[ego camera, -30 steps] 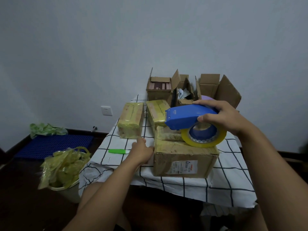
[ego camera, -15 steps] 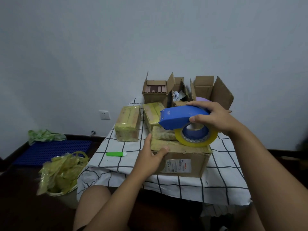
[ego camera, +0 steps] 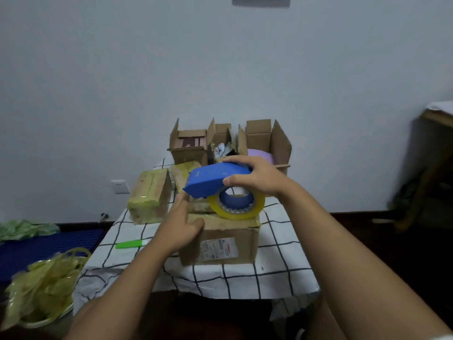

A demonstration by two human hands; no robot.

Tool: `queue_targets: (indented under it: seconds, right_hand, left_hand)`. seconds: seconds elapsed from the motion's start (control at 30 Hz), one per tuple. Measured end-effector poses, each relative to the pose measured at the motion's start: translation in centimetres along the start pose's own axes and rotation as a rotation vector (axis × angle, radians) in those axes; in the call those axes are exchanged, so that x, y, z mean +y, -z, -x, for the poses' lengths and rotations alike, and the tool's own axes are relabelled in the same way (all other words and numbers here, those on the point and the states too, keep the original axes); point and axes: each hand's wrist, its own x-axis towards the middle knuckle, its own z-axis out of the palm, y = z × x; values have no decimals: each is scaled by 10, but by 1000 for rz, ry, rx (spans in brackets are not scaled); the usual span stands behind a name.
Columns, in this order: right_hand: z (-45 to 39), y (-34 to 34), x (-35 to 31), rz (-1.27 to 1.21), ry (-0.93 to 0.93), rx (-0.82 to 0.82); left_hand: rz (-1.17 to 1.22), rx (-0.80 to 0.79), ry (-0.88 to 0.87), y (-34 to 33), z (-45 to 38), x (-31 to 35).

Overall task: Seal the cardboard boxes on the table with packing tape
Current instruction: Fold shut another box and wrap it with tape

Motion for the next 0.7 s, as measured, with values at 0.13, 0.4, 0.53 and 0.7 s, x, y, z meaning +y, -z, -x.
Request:
queue_targets:
  seconds: [0.13, 0.4, 0.53, 0.7]
  right_hand:
    - [2, -1, 0, 5, 12, 25]
    - [4, 21, -2, 120, 19, -59]
    - [9, 34, -3, 156, 4, -68]
    - [34, 69, 7, 208, -51, -55]
  left_hand:
    - [-162, 5, -5, -8, -11, 7]
    - [-189, 3, 6, -8, -11, 4]
    - [-203, -17, 22, -8, -12, 5]
    - [-319, -62, 76, -8, -14, 1]
